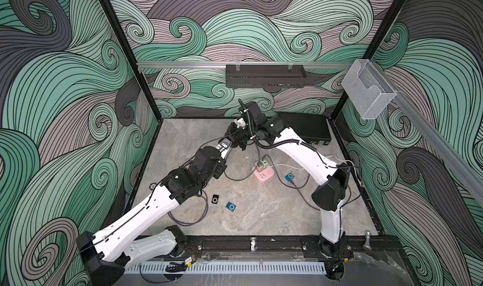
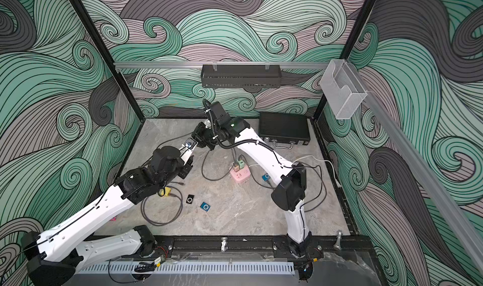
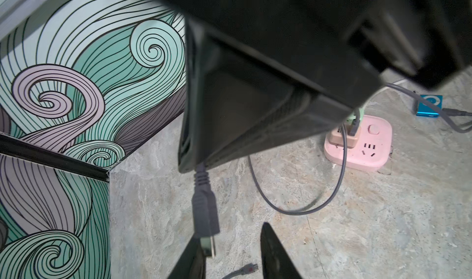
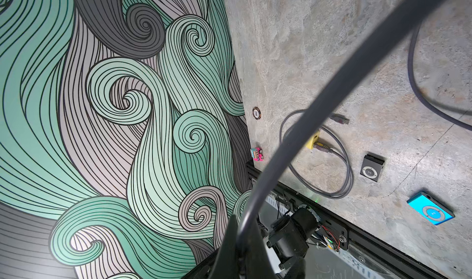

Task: Charge mp3
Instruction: Pick up the charging cable from the center of the board.

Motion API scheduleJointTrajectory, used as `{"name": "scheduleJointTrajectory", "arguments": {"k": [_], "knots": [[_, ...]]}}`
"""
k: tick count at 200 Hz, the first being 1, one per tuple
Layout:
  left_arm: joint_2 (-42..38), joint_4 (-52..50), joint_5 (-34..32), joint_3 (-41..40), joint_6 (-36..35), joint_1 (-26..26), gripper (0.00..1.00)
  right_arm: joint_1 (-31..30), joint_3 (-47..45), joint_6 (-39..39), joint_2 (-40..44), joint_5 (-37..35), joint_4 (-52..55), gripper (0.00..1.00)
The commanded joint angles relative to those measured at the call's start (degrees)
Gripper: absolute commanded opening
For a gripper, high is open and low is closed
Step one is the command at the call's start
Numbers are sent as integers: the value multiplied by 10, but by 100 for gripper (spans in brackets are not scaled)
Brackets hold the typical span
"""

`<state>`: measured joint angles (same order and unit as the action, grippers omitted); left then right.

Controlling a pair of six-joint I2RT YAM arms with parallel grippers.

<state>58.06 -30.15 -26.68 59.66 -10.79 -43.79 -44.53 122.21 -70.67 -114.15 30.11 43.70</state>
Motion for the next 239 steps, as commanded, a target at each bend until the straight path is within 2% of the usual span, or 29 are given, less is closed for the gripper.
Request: {"name": "scheduleJointTrajectory", "arguments": {"k": [1, 37, 88, 141, 152, 162, 186, 216, 239], "knots": [[-12, 37, -21, -3, -26, -4, 30, -4, -1, -6, 7, 11, 4, 0], [-13, 53, -18, -6, -36, -5, 21, -10, -6, -5, 5, 15, 4, 0], [-3, 58, -13, 0, -46, -6, 0, -13, -12, -6, 5, 25, 4, 0], [0, 47, 1, 17, -13, -6, 0, -13, -17, -5, 6, 29, 0, 0], [-1, 46, 0, 20, -6, -6, 0, -13, -16, -5, 7, 32, 0, 14], [-1, 40, -4, 26, 4, -5, 0, -12, -14, 1, 8, 30, -1, 20], [-2, 20, -7, 38, 16, -4, 0, -8, -5, 27, 19, 23, -5, 42], [-3, -28, 0, 62, 66, 11, 0, -4, -35, 69, 62, 6, -37, 48], [-13, -79, 44, 89, 113, 41, 0, 7, -150, 72, 137, -6, -119, 55]]}}
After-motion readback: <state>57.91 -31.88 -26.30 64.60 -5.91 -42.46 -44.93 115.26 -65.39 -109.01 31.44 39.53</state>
